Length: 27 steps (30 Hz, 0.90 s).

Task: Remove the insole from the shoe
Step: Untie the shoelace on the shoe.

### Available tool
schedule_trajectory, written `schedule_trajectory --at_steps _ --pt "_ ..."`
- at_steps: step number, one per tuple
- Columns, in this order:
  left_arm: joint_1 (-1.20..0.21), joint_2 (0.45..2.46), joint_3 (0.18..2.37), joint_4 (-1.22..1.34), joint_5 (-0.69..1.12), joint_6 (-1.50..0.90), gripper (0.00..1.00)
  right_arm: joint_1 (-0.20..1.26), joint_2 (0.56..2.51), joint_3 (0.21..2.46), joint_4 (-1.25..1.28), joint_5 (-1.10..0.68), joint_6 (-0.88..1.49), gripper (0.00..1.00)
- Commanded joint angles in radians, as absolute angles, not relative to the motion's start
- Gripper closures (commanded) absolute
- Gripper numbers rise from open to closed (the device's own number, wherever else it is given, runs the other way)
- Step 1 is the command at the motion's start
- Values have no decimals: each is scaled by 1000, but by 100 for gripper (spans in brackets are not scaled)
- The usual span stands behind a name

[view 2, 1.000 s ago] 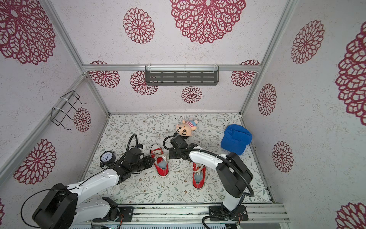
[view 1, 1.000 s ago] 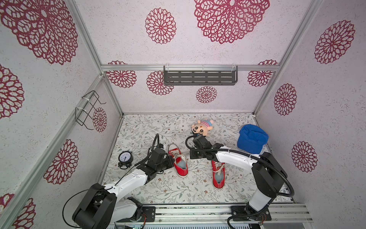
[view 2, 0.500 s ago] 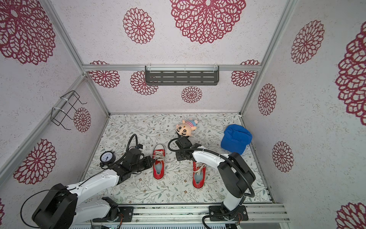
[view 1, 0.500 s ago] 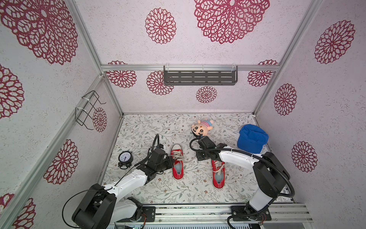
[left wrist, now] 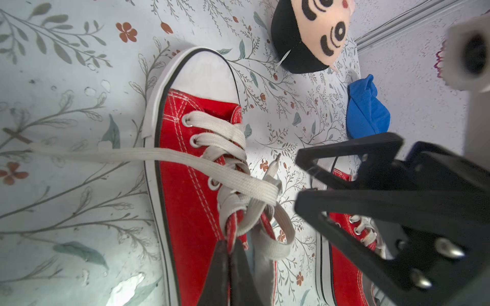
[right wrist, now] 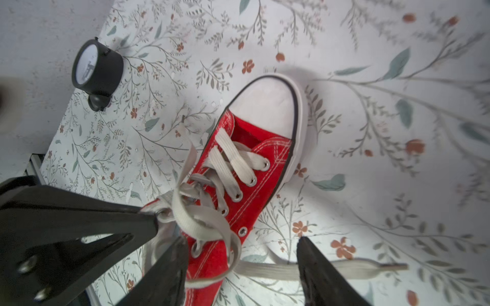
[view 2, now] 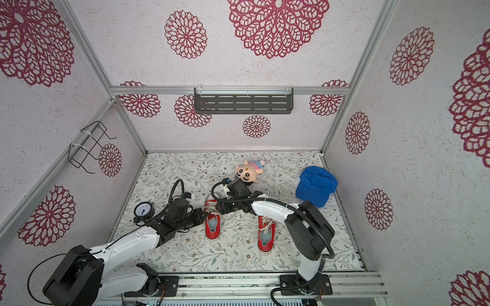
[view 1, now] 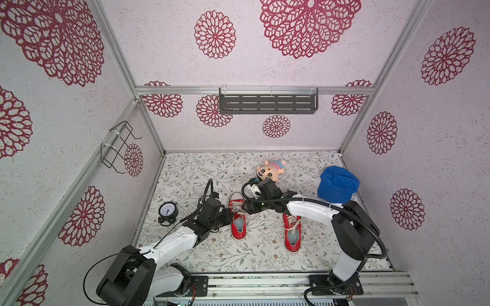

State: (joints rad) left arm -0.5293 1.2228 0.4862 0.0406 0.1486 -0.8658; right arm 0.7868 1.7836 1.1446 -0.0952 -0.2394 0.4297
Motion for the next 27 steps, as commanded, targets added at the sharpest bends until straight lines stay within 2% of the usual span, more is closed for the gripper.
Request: schedule_trajectory --at_steps 1,15,27 --pt "-528 1206 482 104 155 -867 100 775 1804 1204 -106 -228 498 33" --pt "-528 1211 489 94 149 -862 100 795 1829 1177 -275 -266 450 33" --pt "-528 1205 502 61 132 -850 100 799 1985 1362 -522 40 371 35"
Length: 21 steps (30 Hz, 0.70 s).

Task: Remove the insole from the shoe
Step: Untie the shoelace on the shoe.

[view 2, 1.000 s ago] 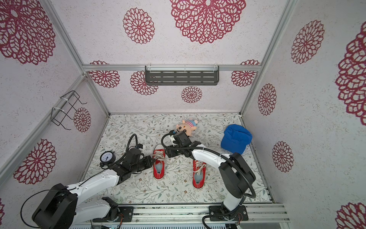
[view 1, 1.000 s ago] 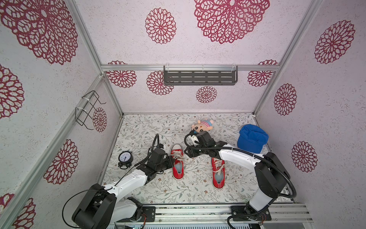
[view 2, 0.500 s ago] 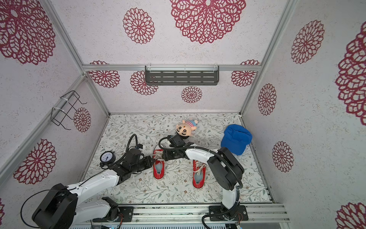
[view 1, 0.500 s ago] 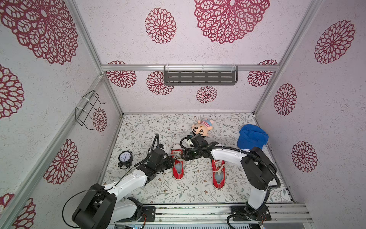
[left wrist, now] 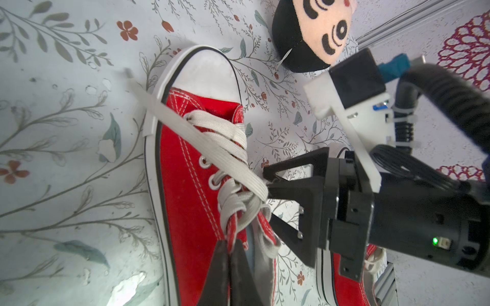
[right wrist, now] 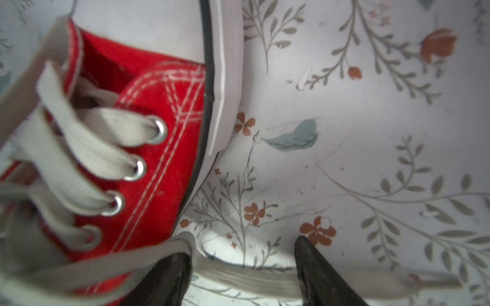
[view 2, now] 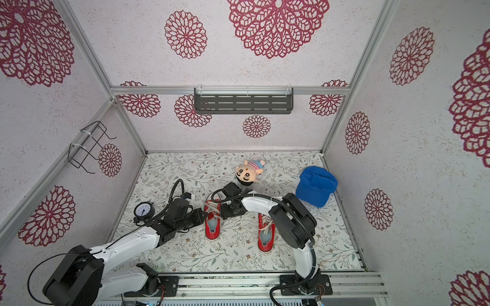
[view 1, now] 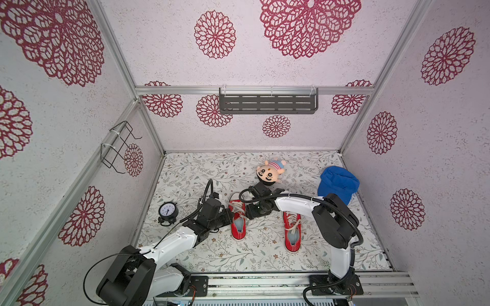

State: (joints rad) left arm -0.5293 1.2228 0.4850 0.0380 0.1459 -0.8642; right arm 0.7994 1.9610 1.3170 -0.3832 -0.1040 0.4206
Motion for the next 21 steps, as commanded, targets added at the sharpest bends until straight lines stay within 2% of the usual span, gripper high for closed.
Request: schedule_trajectory --at_steps 1,5,11,21 --pt "-528 1202 500 54 127 -848 100 798 1990 1376 -560 90 358 35" --pt "-528 1182 496 27 103 -843 100 789 1995 1419 -712 349 324 35" --pt "-527 1155 496 -27 59 -836 100 737 1959 1422 -851 604 309 35" --pt "-527 1156 489 -18 65 -840 100 612 1863 1442 -948 859 279 35"
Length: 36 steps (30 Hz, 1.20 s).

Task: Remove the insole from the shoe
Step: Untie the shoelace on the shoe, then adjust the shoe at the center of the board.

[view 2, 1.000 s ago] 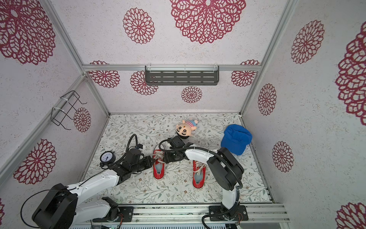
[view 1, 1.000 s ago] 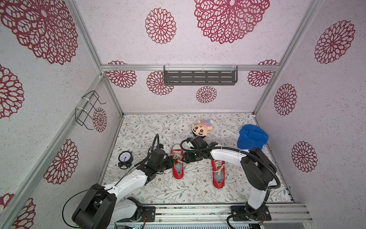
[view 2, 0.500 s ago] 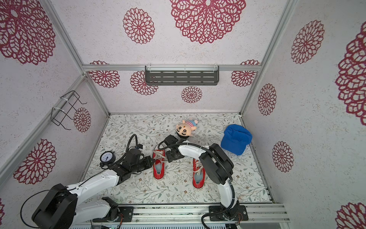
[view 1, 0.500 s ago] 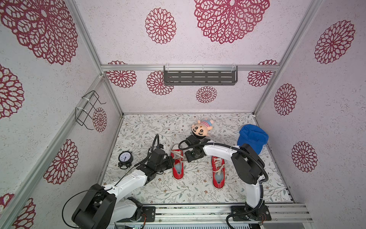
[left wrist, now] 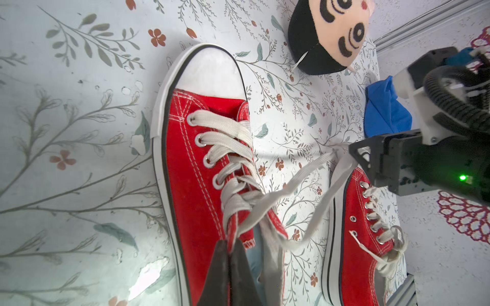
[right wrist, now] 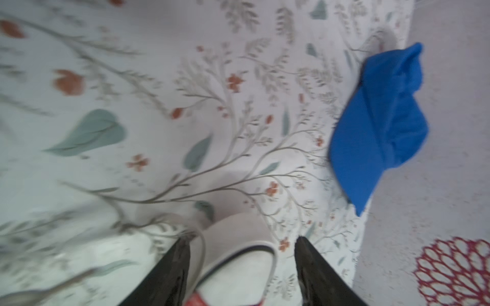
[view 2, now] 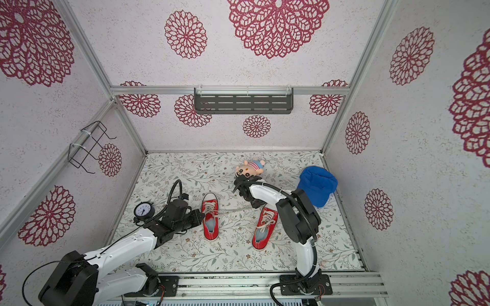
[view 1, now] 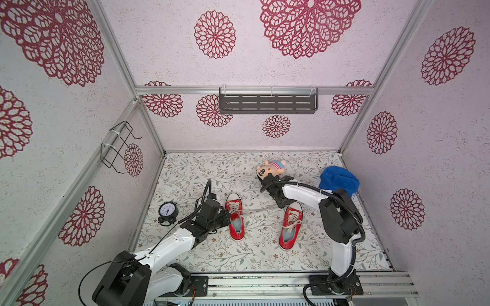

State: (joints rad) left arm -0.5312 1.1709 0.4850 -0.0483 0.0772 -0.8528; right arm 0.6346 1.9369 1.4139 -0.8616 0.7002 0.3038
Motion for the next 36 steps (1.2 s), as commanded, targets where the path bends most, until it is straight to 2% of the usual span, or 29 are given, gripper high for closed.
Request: schedule_trajectory --at_steps 1,4,6,8,11,13,15,18,26,30,33,36 --pt "-527 1159 489 -11 72 -841 100 605 1857 1449 -955 878 274 34" --pt "-526 1167 492 5 88 -844 100 589 1827 1466 -954 881 262 32" --pt "-526 1171 492 26 103 -845 100 589 1785 1462 -905 806 238 30" --pt "-528 1175 491 52 126 -847 100 593 1709 1428 -797 621 213 28" --pt "-528 1181 491 65 135 -851 100 619 1583 1320 -571 204 243 26" --pt "-528 1185 491 66 129 -853 100 667 1537 1236 -427 -6 308 23" --pt "-529 1189 491 65 125 -854 100 729 1536 1176 -312 -132 390 23" --pt "-530 1193 490 57 119 -855 100 826 1599 1150 -205 -223 487 26" --pt "-529 1191 489 8 75 -859 100 941 1812 1258 -269 -161 529 35" --pt "-529 1189 508 -75 26 -840 100 946 1874 1309 -411 -25 503 47" --pt "-528 1182 523 -171 -34 -813 100 942 1873 1323 -535 129 475 66" --pt "-520 1174 525 -259 -100 -799 100 930 1864 1305 -628 251 467 80"
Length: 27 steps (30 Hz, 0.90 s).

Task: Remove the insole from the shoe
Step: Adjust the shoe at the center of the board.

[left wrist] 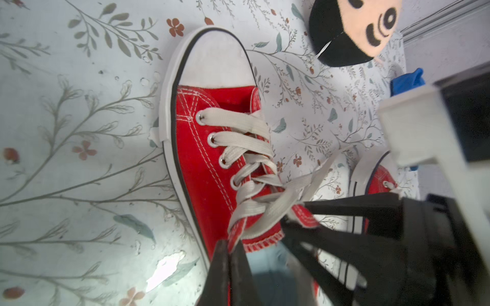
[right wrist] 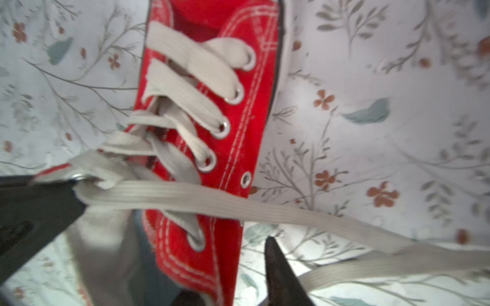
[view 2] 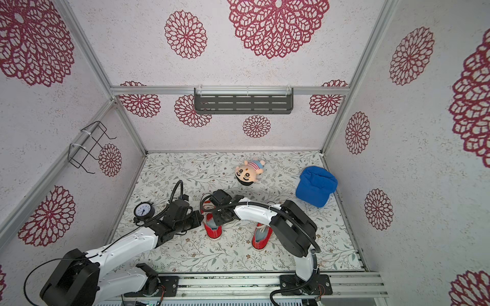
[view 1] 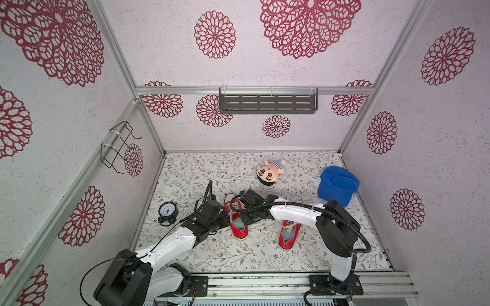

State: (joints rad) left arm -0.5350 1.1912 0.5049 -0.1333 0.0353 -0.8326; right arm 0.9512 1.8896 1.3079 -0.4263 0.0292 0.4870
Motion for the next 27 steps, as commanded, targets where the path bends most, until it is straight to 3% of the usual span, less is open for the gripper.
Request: schedule_trajectory --at_steps 1,4,9,15,17,20,25,27 --pt "-513 1172 526 -289 -119 -798 100 924 1865 1292 -658 288 468 85" --pt "-480 1168 512 -328 -135 -798 100 905 1861 1246 -700 336 475 100" --pt "-426 1155 482 -325 -126 -810 100 896 1835 1188 -695 346 500 100" --pt "-420 1156 440 -76 96 -782 100 911 1723 1078 -312 74 515 100" --pt "-421 1154 425 35 199 -786 84 917 1717 1058 -230 28 556 100" --pt "-419 1125 399 157 285 -798 45 928 1739 1067 -184 0 596 100" --pt "-375 1059 400 147 290 -790 14 939 1758 1083 -189 -2 612 100" --pt "-322 1079 415 138 301 -795 10 939 1756 1083 -189 -3 612 100"
